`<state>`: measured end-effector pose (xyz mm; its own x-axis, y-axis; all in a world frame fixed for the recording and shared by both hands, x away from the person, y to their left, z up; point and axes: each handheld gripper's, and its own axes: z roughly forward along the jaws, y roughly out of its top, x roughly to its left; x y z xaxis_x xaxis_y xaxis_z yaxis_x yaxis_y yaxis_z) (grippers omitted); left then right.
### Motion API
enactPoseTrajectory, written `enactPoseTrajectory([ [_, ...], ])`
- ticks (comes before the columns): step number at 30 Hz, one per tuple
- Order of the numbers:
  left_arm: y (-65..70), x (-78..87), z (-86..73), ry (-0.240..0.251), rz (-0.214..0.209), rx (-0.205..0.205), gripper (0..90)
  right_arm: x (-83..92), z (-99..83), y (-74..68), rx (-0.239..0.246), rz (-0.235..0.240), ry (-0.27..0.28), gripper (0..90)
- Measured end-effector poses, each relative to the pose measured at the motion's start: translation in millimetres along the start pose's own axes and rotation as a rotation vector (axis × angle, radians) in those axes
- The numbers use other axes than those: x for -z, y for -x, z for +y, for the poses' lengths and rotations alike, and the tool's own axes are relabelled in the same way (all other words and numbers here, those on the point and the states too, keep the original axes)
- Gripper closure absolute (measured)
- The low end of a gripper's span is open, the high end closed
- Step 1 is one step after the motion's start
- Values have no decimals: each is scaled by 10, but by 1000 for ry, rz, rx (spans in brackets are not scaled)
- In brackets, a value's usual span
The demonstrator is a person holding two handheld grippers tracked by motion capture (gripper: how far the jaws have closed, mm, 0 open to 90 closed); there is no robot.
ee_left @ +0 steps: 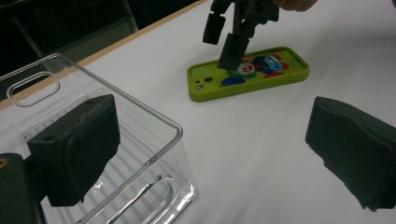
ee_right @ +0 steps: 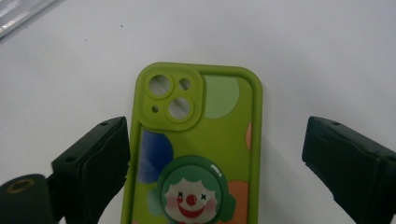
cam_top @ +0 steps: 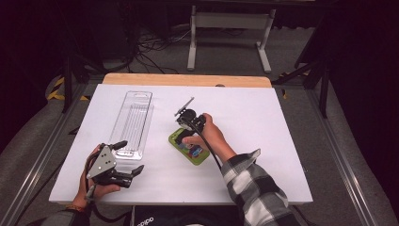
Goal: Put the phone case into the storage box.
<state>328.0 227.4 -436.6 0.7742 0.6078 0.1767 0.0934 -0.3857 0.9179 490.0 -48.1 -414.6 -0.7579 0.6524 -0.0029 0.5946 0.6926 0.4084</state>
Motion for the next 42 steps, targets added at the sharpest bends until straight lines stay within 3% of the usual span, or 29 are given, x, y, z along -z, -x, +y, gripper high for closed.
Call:
enactPoseTrajectory([
  [7, 1, -8, -14, -9, -8, 6, 41, -129, 69, -15, -6, 7, -36, 86],
  [11, -6, -7, -12, -9, -6, 2, 41, -218, 118, -38, -7, 39, -53, 102],
  [15, -1, -14, -13, -14, -11, -1, 41, -301, 142, -79, 1, 24, -80, 93],
  [18, -2, -24, -18, -16, -16, 1, 41, -301, 157, -108, 16, -12, -81, 138],
  [23, 6, -19, 1, -14, -11, -7, 41, -292, 158, -103, 31, -5, -86, 154],
  [32, -24, -21, -4, -17, -4, 14, 42, -186, 122, -145, 44, 9, -21, 164],
  [34, -27, -24, -5, -18, 0, 11, 43, -134, 103, -148, 55, -15, 4, 165],
  [42, -27, -25, 7, -19, 5, -1, 44, 21, -38, -91, 44, 5, 90, 167],
])
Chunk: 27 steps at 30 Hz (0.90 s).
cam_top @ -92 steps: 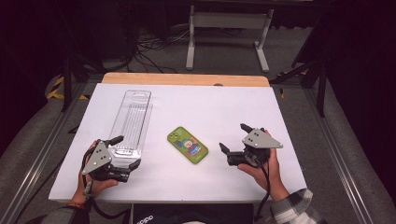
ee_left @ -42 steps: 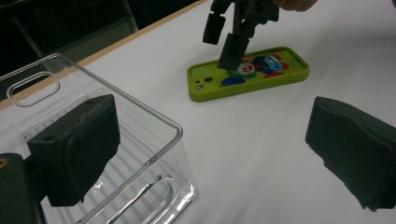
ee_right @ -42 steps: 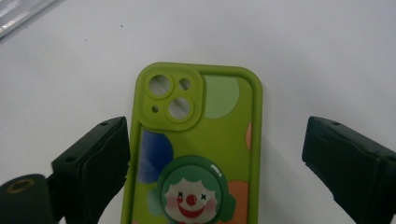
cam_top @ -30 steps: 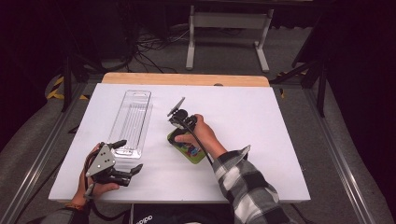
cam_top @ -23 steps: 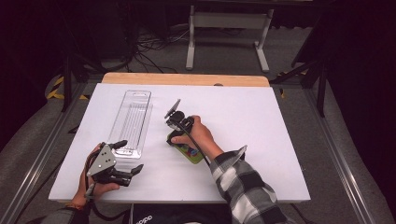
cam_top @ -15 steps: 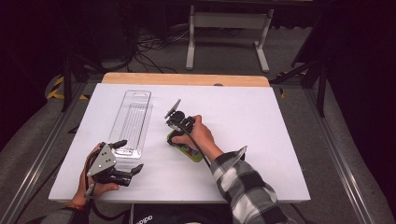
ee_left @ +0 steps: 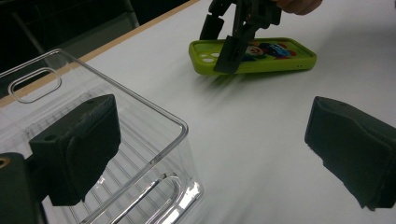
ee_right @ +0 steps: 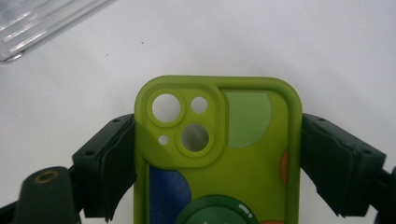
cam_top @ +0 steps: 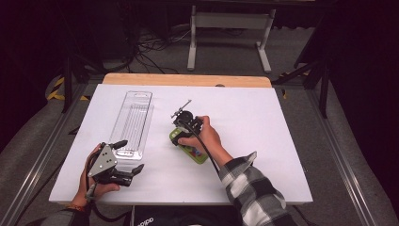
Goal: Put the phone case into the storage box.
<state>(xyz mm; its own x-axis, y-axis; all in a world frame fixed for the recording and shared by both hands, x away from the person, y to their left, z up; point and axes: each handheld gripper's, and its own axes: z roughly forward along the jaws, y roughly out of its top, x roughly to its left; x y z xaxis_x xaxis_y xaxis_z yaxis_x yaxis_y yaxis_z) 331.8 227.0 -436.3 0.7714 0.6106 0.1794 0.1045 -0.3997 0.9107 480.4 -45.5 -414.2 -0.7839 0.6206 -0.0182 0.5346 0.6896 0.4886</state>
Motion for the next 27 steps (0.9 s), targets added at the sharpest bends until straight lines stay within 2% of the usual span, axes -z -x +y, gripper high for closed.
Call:
enactPoseTrajectory([
  [2, 1, 5, 8, 3, 10, -2, 44, 53, -24, 4, -3, 1, 19, 167],
  [4, 2, 3, 10, 17, 10, 16, 45, 129, -55, 8, -2, 6, 49, 168],
  [6, 14, 3, 20, 21, 10, 22, 46, 193, -108, 2, -14, -8, 92, 167],
  [7, 20, 0, 27, 25, 15, 24, 46, 221, -151, -10, -30, 1, 122, 167],
  [9, 20, -7, 39, 17, 14, 20, 50, 280, -199, -43, -18, -22, 158, 167],
  [14, 15, -50, 44, -3, 27, 1, 53, 440, -280, -84, -20, -23, 251, 167],
  [17, 19, -59, 66, -5, 40, 6, 59, 504, -340, -132, -2, -37, 307, 166],
  [18, 16, -58, 72, -5, 49, -5, 63, 525, -368, -148, 0, -34, 327, 166],
  [22, 24, -79, 77, -5, 51, 10, 70, 581, -428, -171, 16, -32, 376, 166],
  [27, 47, -79, 99, -5, 54, 8, 82, 730, -519, -208, 24, -57, 459, 166],
])
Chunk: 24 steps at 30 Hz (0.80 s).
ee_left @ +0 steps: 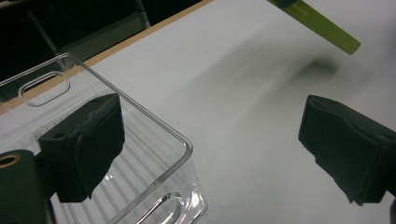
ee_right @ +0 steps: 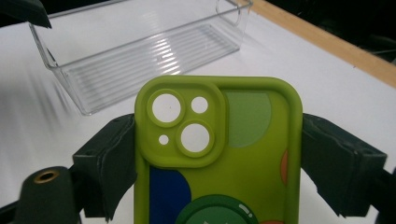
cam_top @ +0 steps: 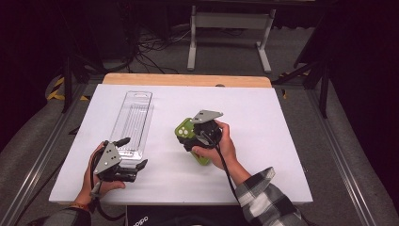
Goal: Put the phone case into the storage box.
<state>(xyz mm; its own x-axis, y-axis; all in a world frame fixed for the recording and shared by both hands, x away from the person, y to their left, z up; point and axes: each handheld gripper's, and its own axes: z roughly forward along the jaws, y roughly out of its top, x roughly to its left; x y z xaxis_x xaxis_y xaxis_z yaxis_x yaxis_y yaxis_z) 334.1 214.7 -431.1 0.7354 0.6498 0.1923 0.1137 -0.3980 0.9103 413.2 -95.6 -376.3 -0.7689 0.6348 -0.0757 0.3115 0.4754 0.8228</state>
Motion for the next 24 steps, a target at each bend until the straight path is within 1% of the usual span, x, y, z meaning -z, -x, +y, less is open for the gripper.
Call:
enactPoseTrajectory([
  [1, 0, 0, 0, 0, 0, 0, 86, 0, 0, 0, 0, 0, 0, 166],
  [2, 7, 3, 11, 3, -1, 8, 86, 25, 2, -7, 3, -2, 11, 166],
  [3, 9, 6, 23, 6, -1, 9, 88, 54, 3, -17, 5, -14, 28, 166],
  [5, 24, 6, 45, 21, -4, 18, 93, 99, 2, -26, -3, -15, 51, 165],
  [6, 23, 9, 66, 20, -2, 13, 98, 116, -1, -28, -9, -16, 60, 166],
  [8, 33, -1, 103, 45, -25, 60, 110, 162, -13, -33, -17, -24, 86, 166],
  [9, 30, -6, 123, 57, -29, 72, 115, 180, -21, -34, -27, -31, 98, 166],
  [10, 31, -9, 140, 55, -32, 79, 119, 198, -30, -33, -34, -31, 109, 166],
  [11, 40, -22, 154, 67, -32, 84, 120, 212, -40, -34, -37, -35, 120, 166],
  [12, 47, -26, 164, 67, -38, 88, 120, 228, -49, -34, -37, -48, 129, 166],
  [14, 63, -41, 182, 67, -43, 86, 124, 244, -71, -30, -43, -51, 141, 166],
  [17, 78, -62, 196, 71, -51, 92, 129, 245, -94, -33, -37, -61, 145, 166],
  [19, 128, -87, 230, 67, -56, 87, 134, 255, -105, -31, -31, -59, 160, 166],
  [20, 128, -87, 230, 67, -56, 87, 138, 261, -107, -32, -34, -58, 171, 166],
  [21, 152, -101, 241, 65, -50, 84, 138, 261, -107, -32, -34, -58, 171, 166],
  [23, 184, -131, 264, 70, -62, 83, 141, 282, -117, -26, -41, -54, 196, 166],
  [24, 200, -148, 277, 66, -63, 77, 141, 282, -117, -26, -41, -54, 196, 166],
])
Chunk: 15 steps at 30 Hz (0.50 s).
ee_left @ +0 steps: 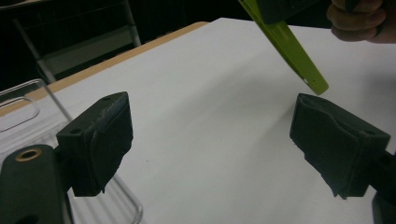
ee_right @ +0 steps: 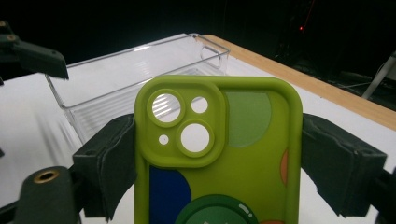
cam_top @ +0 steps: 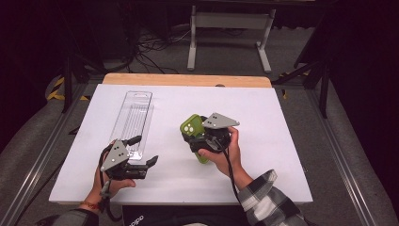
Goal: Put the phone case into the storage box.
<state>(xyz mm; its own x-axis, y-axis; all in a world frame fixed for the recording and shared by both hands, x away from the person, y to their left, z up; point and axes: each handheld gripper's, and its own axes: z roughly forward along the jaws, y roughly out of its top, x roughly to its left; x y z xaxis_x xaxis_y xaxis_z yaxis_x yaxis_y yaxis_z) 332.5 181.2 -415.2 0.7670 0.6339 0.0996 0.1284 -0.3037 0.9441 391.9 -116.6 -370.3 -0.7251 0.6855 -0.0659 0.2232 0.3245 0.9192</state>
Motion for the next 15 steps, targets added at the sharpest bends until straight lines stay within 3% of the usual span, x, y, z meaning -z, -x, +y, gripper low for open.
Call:
enactPoseTrajectory([
  [5, 72, -108, 46, -8, -18, -10, 145, 29, 5, -33, 0, 0, 28, 166],
  [15, 180, -286, 157, 25, -72, -5, 200, 47, 8, -148, 4, 20, 72, 166],
])
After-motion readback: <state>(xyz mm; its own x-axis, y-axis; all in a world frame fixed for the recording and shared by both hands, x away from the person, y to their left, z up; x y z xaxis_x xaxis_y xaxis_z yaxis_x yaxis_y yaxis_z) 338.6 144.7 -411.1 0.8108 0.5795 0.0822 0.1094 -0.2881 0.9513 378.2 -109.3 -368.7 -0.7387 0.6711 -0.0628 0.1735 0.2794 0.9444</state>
